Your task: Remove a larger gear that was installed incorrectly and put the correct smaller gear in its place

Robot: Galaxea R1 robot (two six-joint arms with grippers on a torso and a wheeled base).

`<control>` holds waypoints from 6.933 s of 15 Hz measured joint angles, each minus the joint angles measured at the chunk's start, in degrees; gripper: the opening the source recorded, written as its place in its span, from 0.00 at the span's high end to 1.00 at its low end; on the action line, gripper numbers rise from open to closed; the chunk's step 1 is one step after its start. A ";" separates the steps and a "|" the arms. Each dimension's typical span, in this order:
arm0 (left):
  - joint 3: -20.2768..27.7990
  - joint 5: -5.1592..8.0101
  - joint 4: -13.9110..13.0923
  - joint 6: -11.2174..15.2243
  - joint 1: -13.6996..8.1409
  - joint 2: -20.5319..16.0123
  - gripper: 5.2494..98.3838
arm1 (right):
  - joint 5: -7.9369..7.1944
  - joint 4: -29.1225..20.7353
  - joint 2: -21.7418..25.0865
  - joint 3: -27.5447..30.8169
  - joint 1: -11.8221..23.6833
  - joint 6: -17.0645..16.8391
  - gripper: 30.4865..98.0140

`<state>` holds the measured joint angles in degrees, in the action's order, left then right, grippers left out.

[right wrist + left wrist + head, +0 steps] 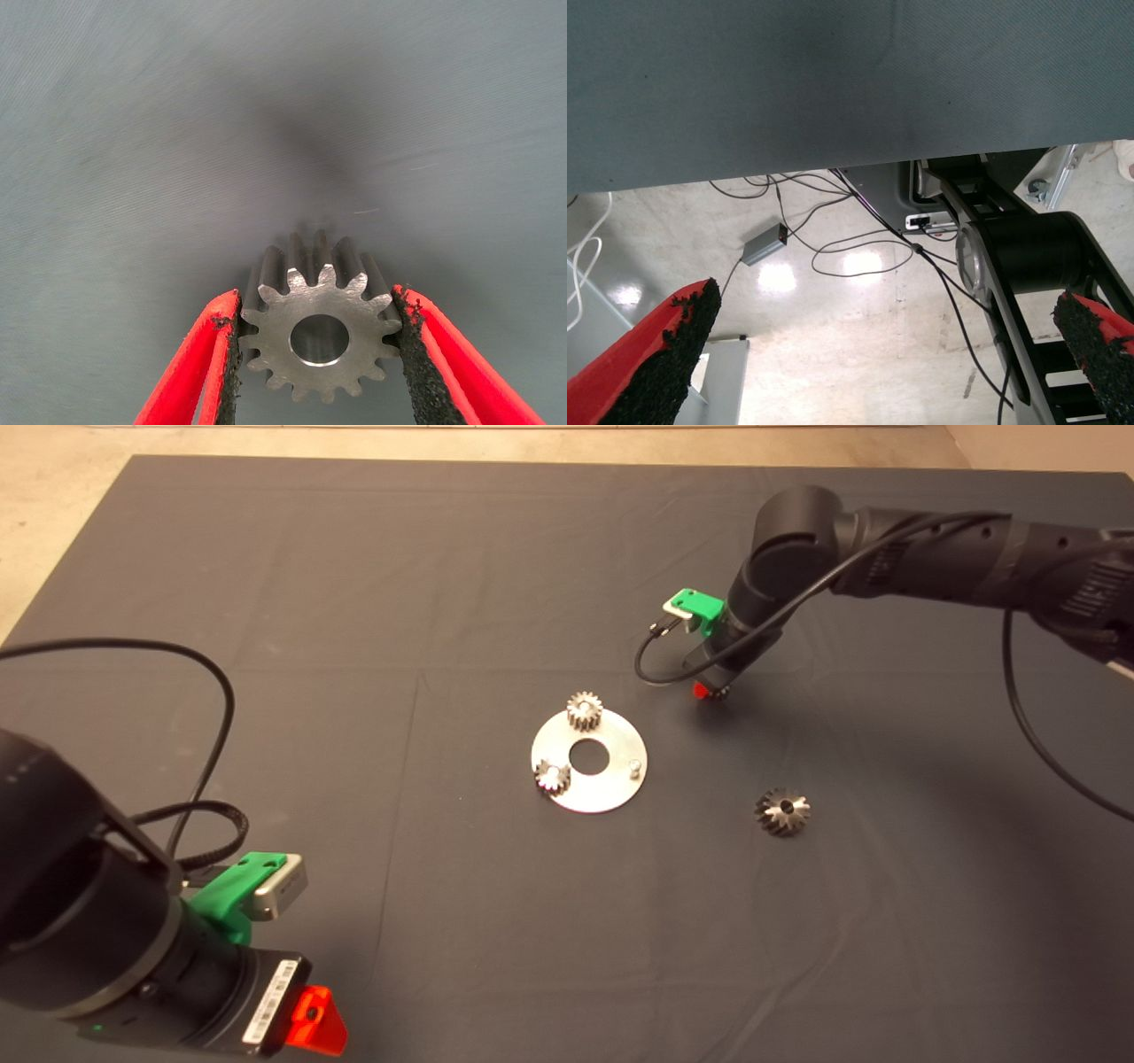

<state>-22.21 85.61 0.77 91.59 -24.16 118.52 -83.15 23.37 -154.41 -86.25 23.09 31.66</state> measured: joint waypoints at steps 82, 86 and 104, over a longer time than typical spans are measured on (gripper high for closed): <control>0.13 1.76 0.33 1.40 0.02 -0.93 0.01 | -0.66 -2.26 -3.50 21.04 -2.78 3.75 0.85; 0.13 1.76 0.30 1.41 0.02 -0.93 0.01 | -0.86 -1.66 -3.39 21.04 -2.81 3.75 0.85; 0.13 1.79 0.31 1.41 0.02 -0.93 0.01 | -0.22 -1.21 -3.89 19.03 -2.78 3.75 0.85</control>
<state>-22.08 87.39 1.07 93.00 -24.14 117.59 -83.37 22.16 -158.29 -67.22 20.31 35.41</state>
